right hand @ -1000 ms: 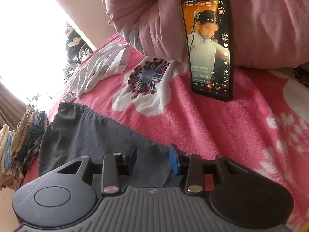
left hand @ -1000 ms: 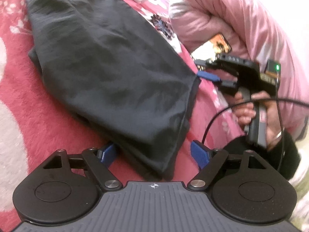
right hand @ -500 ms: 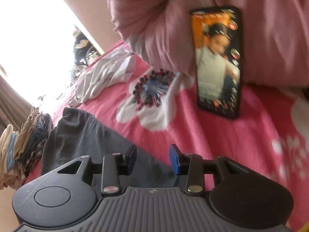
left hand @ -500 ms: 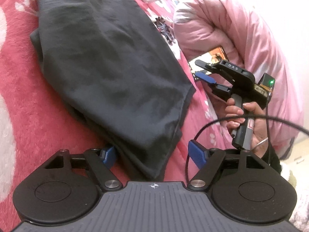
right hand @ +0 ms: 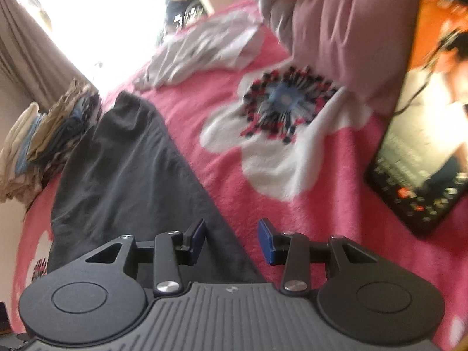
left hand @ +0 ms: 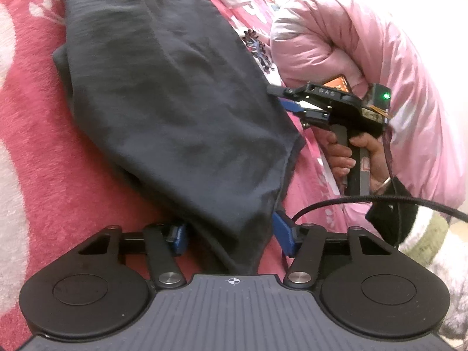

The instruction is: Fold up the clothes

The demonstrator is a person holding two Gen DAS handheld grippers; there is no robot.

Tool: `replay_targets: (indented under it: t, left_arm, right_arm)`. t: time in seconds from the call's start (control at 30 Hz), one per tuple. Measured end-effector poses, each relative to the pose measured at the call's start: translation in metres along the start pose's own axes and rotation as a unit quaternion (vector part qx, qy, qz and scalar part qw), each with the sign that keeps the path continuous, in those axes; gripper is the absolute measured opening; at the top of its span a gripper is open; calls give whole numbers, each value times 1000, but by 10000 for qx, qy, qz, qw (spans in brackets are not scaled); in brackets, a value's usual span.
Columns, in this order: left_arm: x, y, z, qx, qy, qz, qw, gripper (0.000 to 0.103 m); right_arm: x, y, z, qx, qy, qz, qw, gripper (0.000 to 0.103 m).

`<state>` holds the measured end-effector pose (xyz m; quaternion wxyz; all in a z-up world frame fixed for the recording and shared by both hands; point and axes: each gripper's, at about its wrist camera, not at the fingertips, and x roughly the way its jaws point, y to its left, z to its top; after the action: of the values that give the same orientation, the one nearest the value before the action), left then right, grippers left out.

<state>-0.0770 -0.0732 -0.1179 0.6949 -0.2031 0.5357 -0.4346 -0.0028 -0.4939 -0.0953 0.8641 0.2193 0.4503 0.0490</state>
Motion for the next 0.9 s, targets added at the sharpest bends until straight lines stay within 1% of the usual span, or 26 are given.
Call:
replay_targets:
  t: [0.03, 0.07, 0.17, 0.33, 0.4, 0.43, 0.5, 0.53, 0.57, 0.63, 0.67, 0.77, 0.9]
  left_arm:
    - [0, 1, 0, -2, 1, 3, 10000, 55]
    - [0, 1, 0, 5, 5, 11, 10000, 55]
    - [2, 1, 1, 10, 12, 19, 10000, 54]
    - [3, 1, 2, -4, 11, 21, 10000, 54]
    - [4, 1, 2, 19, 2, 48, 10000, 51]
    - [4, 1, 1, 36, -5, 71, 10000, 50]
    - [3, 0, 1, 73, -23, 144, 9999, 43]
    - [3, 0, 0, 89, -31, 177, 9998, 41]
    - [3, 0, 0, 101, -38, 206, 9997, 38]
    - [3, -1, 0, 124, -49, 262, 9996, 35]
    - [3, -1, 0, 138, -52, 289, 9995, 32]
    - [5, -5, 2, 260, 13, 407, 9988, 30]
    - [11, -12, 7, 396, 127, 574, 9975, 28]
  right_arm:
    - [5, -2, 1, -22, 190, 42, 9998, 43]
    - [7, -3, 1, -30, 265, 75, 9996, 43]
    - [3, -14, 1, 371, 432, 291, 9980, 43]
    - [-9, -37, -16, 939, 774, 767, 9896, 42]
    - [-14, -40, -22, 1033, 891, 860, 9869, 40]
    - [-16, -41, -25, 1078, 947, 904, 9855, 38]
    - [-19, -38, -28, 1060, 944, 881, 9860, 37]
    - [-20, -37, -29, 1049, 942, 867, 9862, 34]
    - [-20, -35, -30, 1023, 941, 797, 9871, 27]
    - [-19, -30, -30, 961, 956, 680, 9884, 23]
    - [-19, -28, -31, 916, 960, 645, 9891, 18]
    - [-20, -20, -33, 782, 962, 503, 9910, 12]
    - [-24, -12, -37, 847, 832, 295, 9925, 9]
